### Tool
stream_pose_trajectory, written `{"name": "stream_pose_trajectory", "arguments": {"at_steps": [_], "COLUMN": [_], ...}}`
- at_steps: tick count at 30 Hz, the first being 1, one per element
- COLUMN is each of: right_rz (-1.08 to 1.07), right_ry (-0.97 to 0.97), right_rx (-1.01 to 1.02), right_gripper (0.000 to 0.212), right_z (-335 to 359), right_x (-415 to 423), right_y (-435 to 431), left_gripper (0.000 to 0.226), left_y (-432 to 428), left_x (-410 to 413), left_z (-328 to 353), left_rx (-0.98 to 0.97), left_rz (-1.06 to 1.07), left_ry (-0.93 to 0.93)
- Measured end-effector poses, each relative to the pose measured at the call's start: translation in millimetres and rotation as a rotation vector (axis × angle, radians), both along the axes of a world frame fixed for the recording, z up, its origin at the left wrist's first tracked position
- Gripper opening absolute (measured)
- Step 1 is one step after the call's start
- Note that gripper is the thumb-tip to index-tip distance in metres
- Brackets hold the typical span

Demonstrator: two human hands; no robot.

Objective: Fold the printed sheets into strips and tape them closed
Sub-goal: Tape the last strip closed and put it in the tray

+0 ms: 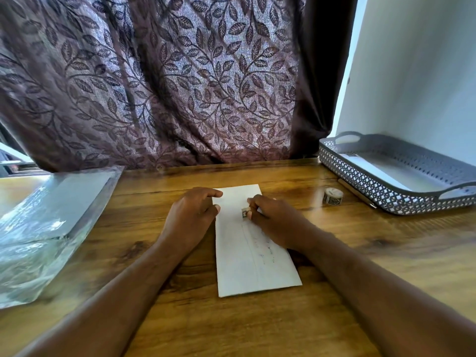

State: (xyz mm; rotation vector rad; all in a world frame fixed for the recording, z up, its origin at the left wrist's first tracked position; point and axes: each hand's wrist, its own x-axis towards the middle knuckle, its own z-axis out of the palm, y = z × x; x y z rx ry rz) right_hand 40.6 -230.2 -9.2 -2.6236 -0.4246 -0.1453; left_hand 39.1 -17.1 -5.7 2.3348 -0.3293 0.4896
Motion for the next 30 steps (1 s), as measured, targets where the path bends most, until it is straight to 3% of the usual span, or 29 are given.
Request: {"name": "stream_pose_trajectory", "arguments": {"at_steps": [8, 12, 16, 23, 28, 30], "right_rz": [0.136, 0.082, -0.134, -0.181, -0.097, -0.082], "right_ry": [-0.016, -0.004, 0.095, 0.292, 0.344, 0.356], "right_rx": [-0.044, 0.189, 0.444, 0.157, 0.055, 0.017], "right_gripper": [0.015, 0.015, 0.019, 0.038, 0.029, 0.034], "right_z": [7.4, 16.0, 28.3, 40.2, 40.4, 39.5], "right_x": [-31.3, -27.8, 0.0, 41.6, 54.7, 57.6], "right_y": [3.9, -7.9, -20.4, -3.9, 5.0, 5.3], "left_gripper": [0.034, 0.047, 0.054, 0.059, 0.065, 0.066], "left_y": [1.9, 1.7, -0.1, -2.5, -3.1, -2.9], "left_x": [4.4, 3.2, 1.1, 3.1, 5.6, 6.0], "left_z": [-5.7, -6.5, -8.1, -12.9, -15.6, -15.8], "left_rx": [0.146, 0.326, 0.411, 0.406, 0.434, 0.437], "left_rz": [-0.021, -0.052, -0.076, -0.113, -0.115, -0.114], "left_ry": [0.062, 0.122, 0.123, 0.123, 0.162, 0.164]}}
